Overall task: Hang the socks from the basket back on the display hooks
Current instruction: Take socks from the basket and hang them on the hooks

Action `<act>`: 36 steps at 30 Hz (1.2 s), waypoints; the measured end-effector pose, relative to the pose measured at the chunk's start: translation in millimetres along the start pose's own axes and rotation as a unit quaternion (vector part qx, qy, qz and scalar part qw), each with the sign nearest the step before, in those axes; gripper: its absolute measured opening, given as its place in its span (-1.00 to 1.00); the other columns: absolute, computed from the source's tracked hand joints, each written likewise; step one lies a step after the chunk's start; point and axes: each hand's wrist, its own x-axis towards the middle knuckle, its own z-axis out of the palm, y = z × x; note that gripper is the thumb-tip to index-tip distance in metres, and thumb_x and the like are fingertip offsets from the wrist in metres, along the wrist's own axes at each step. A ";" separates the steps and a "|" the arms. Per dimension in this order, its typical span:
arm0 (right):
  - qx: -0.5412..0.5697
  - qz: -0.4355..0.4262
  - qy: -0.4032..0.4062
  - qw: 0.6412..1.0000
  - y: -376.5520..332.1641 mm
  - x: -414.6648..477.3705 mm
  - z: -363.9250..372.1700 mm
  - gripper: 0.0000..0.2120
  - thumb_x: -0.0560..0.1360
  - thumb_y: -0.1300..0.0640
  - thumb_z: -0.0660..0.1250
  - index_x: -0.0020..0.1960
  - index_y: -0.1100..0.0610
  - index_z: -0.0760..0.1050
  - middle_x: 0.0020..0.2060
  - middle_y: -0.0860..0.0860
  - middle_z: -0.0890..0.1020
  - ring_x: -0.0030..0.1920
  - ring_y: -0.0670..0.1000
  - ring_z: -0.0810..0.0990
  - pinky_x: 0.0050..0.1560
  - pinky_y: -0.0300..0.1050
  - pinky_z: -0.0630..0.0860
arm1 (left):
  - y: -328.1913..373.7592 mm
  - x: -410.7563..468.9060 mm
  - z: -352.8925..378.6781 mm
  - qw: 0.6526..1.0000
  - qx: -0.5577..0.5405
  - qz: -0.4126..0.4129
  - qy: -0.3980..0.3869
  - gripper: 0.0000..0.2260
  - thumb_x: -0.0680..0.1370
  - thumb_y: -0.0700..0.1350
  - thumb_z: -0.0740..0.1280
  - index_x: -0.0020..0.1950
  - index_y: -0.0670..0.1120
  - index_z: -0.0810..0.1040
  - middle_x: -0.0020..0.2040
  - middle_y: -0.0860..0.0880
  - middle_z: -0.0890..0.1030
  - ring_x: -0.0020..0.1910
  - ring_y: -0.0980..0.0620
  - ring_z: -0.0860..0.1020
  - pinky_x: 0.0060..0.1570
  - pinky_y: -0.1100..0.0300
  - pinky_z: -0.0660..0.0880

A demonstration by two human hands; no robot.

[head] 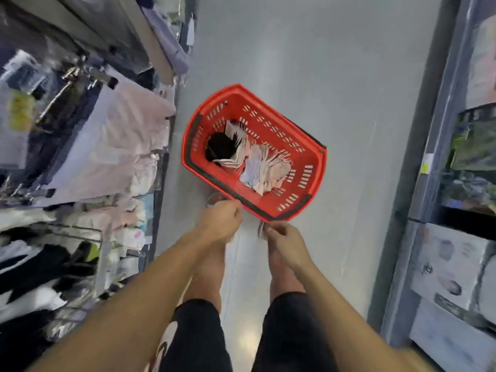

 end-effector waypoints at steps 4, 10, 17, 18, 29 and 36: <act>0.033 -0.002 0.055 0.998 -10.8 129.3 11.4 -0.82 0.53 0.12 0.35 0.12 0.10 0.58 -0.06 -0.02 0.62 0.02 0.00 0.57 0.03 -0.10 0.53 | 8.8 126.0 15.9 1.000 0.013 0.015 0.017 -0.83 0.60 -0.11 0.22 0.11 -0.07 0.57 0.12 -0.15 0.65 0.13 -0.22 0.58 0.13 -0.07 0.52; 0.062 0.058 0.084 0.993 7.6 332.7 18.0 -0.78 0.52 0.22 0.28 0.09 0.32 0.54 -0.13 0.16 0.57 -0.10 0.11 0.52 -0.09 -0.06 0.42 | -8.5 310.6 75.0 0.999 -0.024 -0.029 0.011 -0.74 0.55 -0.17 0.29 0.24 -0.13 0.54 0.21 -0.19 0.61 0.22 -0.20 0.55 0.18 0.03 0.49; 0.272 0.143 0.125 0.943 41.7 452.1 29.0 -0.75 0.49 0.36 0.15 0.10 0.20 0.48 -0.31 0.12 0.53 -0.45 0.03 0.51 -0.52 -0.26 0.35 | -17.6 439.0 131.1 0.991 -0.106 -0.081 0.022 -0.17 0.42 0.03 0.51 0.58 -0.11 0.17 0.51 -0.16 0.35 0.44 -0.18 0.37 0.33 0.08 0.39; 0.288 0.131 0.126 0.940 46.4 460.5 33.5 -0.68 0.48 0.37 0.12 0.17 0.19 0.49 -0.28 0.15 0.58 -0.43 0.04 0.57 -0.49 -0.22 0.44 | -17.6 449.0 136.0 0.989 -0.122 -0.080 0.010 -0.12 0.39 0.06 0.53 0.58 -0.09 0.15 0.53 -0.15 0.31 0.46 -0.18 0.34 0.35 0.07 0.40; 0.285 0.118 0.091 0.947 59.8 450.2 49.4 -0.53 0.49 0.31 0.13 0.36 0.07 0.44 0.22 0.21 0.63 0.19 0.26 0.60 0.31 0.21 0.49 | -7.3 444.5 154.7 0.995 -0.043 -0.075 0.054 -0.10 0.35 0.14 0.50 0.56 -0.01 0.12 0.36 -0.21 0.50 0.34 -0.24 0.47 0.30 -0.02 0.47; 0.302 0.129 0.057 0.943 66.6 427.3 41.9 -0.55 0.55 0.31 0.11 0.40 0.07 0.39 0.17 0.25 0.61 -0.01 0.13 0.60 0.15 0.12 0.59 | 8.8 424.2 157.0 0.991 0.023 -0.049 0.121 -0.20 0.31 0.28 0.47 0.42 -0.04 0.30 0.26 -0.19 0.57 0.26 -0.24 0.53 0.17 -0.04 0.48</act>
